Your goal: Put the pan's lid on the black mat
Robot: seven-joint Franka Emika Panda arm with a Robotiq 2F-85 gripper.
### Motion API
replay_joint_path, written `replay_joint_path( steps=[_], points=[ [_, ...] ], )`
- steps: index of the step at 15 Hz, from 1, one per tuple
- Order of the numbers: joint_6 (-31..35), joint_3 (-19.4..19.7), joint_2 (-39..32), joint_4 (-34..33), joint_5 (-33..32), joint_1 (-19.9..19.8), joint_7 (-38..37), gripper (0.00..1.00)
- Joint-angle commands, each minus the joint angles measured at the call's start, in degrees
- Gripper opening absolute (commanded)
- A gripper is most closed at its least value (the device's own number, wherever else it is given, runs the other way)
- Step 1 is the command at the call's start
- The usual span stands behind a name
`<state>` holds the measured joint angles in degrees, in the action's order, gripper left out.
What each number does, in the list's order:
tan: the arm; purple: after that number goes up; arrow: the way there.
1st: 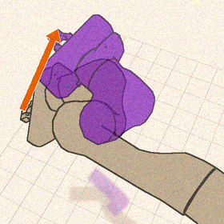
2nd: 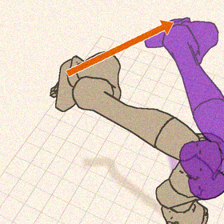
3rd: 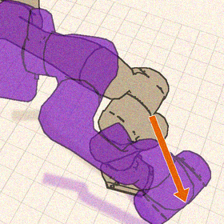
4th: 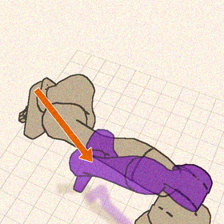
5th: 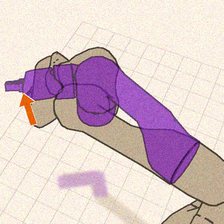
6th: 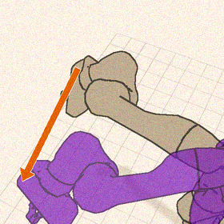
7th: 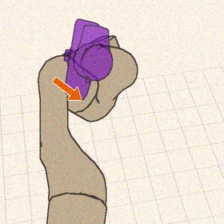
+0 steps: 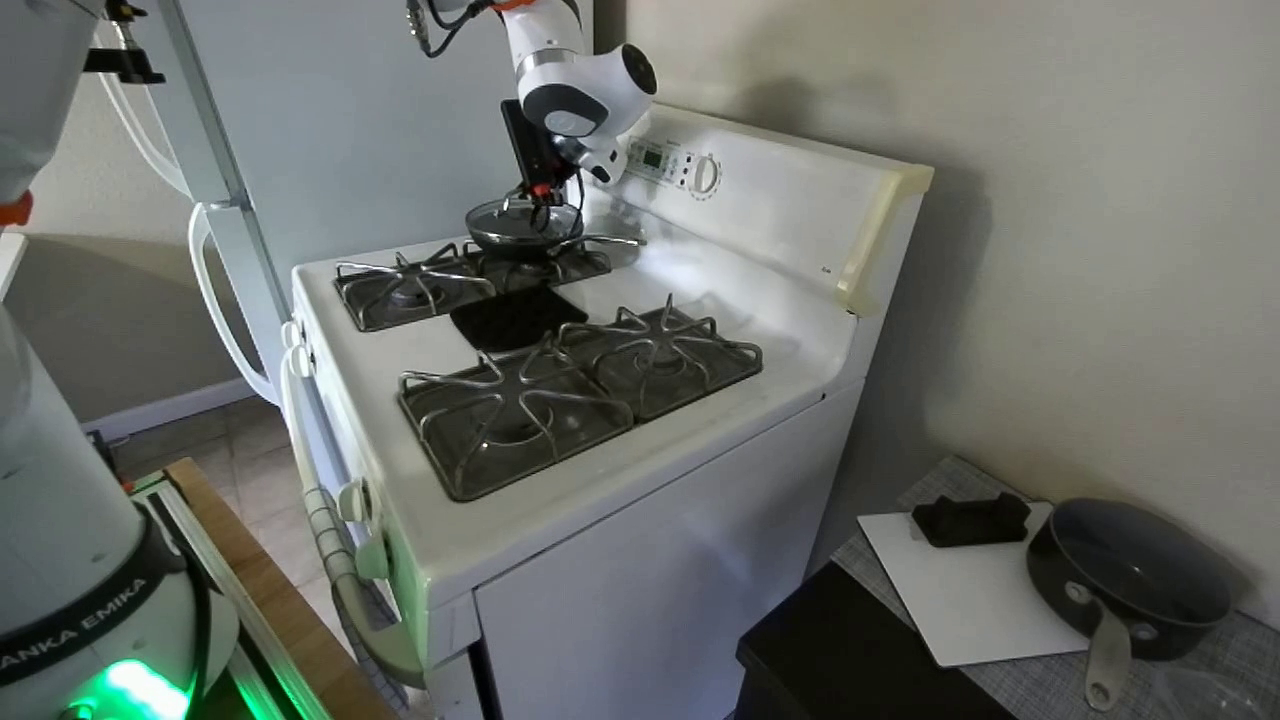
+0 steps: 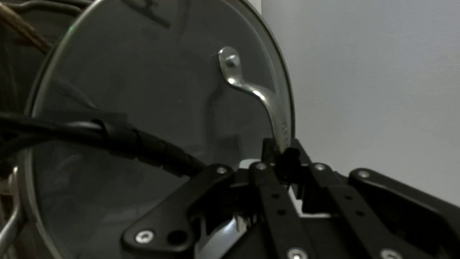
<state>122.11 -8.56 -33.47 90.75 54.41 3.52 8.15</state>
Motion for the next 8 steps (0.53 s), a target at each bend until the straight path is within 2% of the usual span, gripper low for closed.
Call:
replay_joint_path(
  steps=[1, 8],
  points=[
    [-3.49, 0.23, 2.65, 0.74, -1.14, -0.38, -1.01, 0.01],
    [-4.77, 0.75, 3.68, 0.42, -3.46, -0.25, -1.8, 0.01]
  ],
)
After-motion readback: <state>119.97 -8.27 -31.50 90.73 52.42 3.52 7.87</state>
